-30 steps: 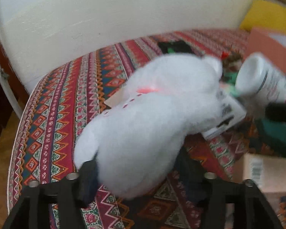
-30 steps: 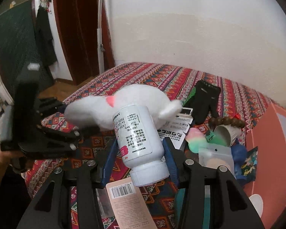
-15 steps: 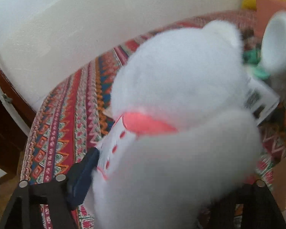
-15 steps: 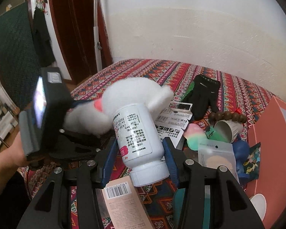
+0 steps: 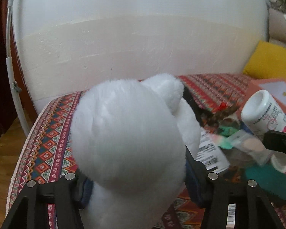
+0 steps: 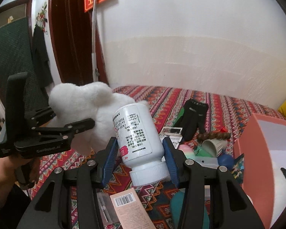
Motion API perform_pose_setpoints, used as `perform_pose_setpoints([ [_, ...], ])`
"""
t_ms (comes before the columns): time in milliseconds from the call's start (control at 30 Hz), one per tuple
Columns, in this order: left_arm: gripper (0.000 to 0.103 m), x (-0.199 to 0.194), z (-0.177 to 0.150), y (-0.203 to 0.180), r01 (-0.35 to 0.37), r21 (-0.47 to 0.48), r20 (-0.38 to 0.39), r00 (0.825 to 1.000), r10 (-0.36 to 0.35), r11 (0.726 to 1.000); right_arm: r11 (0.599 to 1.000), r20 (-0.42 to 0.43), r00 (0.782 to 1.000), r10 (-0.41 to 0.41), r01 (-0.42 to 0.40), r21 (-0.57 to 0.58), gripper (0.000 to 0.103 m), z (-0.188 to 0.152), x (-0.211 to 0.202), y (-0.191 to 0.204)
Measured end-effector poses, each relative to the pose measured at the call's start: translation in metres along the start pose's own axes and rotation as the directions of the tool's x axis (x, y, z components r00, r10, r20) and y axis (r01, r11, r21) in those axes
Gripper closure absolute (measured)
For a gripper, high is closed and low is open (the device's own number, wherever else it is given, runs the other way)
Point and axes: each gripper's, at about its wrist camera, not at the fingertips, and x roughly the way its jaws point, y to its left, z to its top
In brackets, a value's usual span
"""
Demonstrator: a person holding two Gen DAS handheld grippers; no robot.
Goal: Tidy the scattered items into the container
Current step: 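Lift the plush bear with the left gripper while the right gripper lifts the white pill bottle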
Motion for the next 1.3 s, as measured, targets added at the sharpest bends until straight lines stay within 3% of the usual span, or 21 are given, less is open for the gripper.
perform_pose_setpoints([
  [333,0.038,-0.057,0.011,-0.041,0.053,0.005,0.075,0.996,-0.053,0.999,1.0,0.064,0.998,-0.013,0.014,-0.018,0.052,0.006,-0.046,0.015],
  [700,0.038,-0.113,0.034,-0.095,0.153,0.034,0.159,0.975,-0.157,0.988,0.992,0.209,0.97,-0.121,0.122,0.006,0.052,0.013,-0.153,0.024],
  [833,0.038,-0.124,0.051,-0.128,0.207,0.067,0.197,0.956,-0.216,0.976,0.978,0.298,0.932,-0.208,0.199,0.062,0.052,0.023,-0.195,0.006],
  [1000,0.038,-0.124,0.077,-0.185,0.291,0.136,0.217,0.924,-0.315,0.947,0.939,0.361,0.867,-0.344,0.309,0.153,0.052,0.022,-0.248,-0.022],
  [1167,0.038,-0.104,0.094,-0.233,0.356,0.179,0.178,0.905,-0.386,0.917,0.859,0.351,0.785,-0.51,0.452,0.239,0.052,0.01,-0.277,-0.061],
  [1300,0.038,-0.079,0.105,-0.275,0.396,0.203,0.124,0.897,-0.425,0.895,0.809,0.301,0.759,-0.578,0.484,0.332,0.052,-0.003,-0.283,-0.11],
])
